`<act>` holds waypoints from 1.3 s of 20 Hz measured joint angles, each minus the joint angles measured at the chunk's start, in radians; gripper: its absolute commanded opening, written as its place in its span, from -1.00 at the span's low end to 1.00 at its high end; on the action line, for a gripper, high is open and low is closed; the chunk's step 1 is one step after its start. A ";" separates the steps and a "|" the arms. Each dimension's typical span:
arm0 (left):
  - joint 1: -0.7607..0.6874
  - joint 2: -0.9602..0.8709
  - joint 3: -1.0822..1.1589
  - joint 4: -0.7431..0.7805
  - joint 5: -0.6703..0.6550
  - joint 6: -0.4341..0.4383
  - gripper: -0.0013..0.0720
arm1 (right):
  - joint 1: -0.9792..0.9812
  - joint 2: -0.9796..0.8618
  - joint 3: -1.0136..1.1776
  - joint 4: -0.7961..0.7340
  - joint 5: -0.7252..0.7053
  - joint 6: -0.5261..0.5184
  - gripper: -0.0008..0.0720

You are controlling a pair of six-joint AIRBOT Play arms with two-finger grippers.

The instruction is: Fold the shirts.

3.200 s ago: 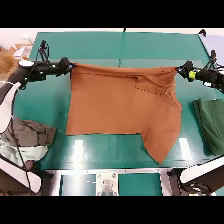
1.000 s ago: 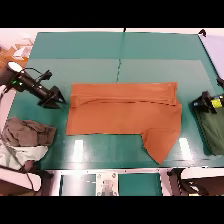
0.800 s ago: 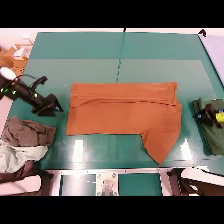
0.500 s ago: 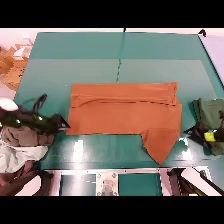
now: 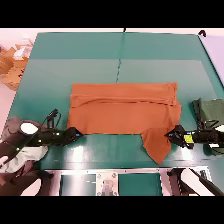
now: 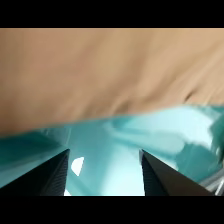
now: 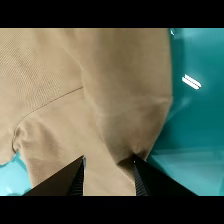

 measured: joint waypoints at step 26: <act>-0.122 -0.003 -0.021 -0.201 0.320 -0.006 -0.91 | -0.031 -0.016 -0.005 -0.144 0.169 0.222 -0.05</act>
